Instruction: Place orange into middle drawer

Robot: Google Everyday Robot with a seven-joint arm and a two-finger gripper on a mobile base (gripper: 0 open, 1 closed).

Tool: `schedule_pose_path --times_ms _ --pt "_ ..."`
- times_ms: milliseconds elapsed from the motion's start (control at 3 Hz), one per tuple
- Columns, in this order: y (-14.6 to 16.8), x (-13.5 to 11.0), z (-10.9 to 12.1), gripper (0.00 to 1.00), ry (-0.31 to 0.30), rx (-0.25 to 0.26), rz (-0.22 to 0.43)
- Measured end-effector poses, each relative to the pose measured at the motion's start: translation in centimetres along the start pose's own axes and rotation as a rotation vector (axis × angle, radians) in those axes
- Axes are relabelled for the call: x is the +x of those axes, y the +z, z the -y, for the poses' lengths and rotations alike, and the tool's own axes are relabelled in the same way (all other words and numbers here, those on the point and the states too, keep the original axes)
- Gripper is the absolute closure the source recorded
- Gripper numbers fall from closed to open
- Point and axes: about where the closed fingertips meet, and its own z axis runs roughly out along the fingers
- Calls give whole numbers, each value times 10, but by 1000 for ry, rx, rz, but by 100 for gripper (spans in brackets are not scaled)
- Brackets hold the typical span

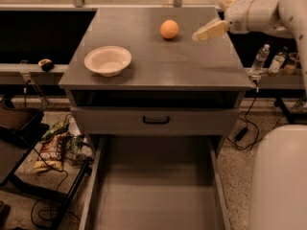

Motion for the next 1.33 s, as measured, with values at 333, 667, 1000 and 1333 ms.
schedule_pose_path --times_ms 333,667,1000,1333 --pt "22 -2 8 0 32 43 36" --pt "40 -2 14 0 61 80 64" --pt "63 1 15 0 98 114 45" --pt "91 11 11 0 145 138 -25"
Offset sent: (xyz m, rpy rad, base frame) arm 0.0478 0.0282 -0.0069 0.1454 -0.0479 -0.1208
